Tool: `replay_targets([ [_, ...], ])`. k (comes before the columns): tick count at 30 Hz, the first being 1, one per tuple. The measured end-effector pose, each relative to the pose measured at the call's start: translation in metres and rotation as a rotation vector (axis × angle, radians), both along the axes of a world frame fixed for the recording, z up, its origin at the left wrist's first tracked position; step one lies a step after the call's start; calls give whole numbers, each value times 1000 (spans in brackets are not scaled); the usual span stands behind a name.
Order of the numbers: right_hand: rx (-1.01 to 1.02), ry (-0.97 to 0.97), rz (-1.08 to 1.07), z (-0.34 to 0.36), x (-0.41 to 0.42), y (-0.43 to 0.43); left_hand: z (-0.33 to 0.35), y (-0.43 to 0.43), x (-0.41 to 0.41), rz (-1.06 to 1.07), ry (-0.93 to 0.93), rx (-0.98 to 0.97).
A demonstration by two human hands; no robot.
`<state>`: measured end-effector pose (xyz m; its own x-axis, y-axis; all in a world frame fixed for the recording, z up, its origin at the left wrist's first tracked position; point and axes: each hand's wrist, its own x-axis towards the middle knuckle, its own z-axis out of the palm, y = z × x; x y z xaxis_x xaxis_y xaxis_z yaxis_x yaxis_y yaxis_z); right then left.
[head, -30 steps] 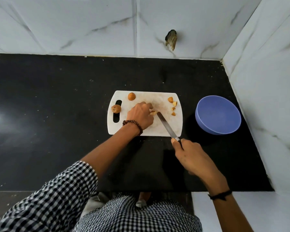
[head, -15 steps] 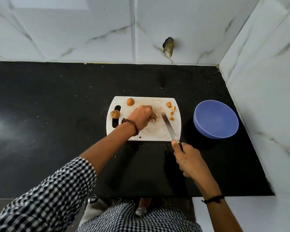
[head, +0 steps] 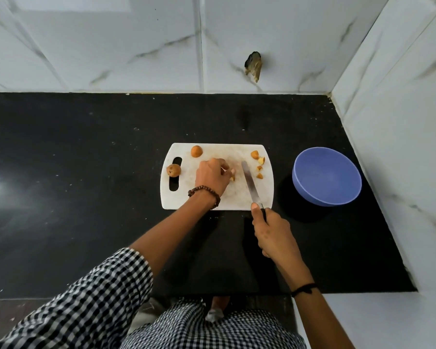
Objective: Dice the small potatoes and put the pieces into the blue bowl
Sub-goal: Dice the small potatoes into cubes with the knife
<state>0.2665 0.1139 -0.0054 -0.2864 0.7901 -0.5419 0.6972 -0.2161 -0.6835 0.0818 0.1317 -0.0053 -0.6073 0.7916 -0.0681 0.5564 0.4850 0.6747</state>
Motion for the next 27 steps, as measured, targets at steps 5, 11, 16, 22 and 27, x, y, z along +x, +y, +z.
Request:
replay_targets([
  [5,22,36,10,-4,-11,-2,1,2,3,32,-60,-9],
  [11,15,73,10,-5,-25,-5,3,1,4,21,-57,-18],
  [16,24,68,21,-2,-31,-7,0,2,2,4,-62,-41],
  [22,20,33,48,1,-32,-8,-1,5,2,31,-31,-84],
  [27,78,-29,114,7,-36,-12,-2,4,6,20,-8,-78],
])
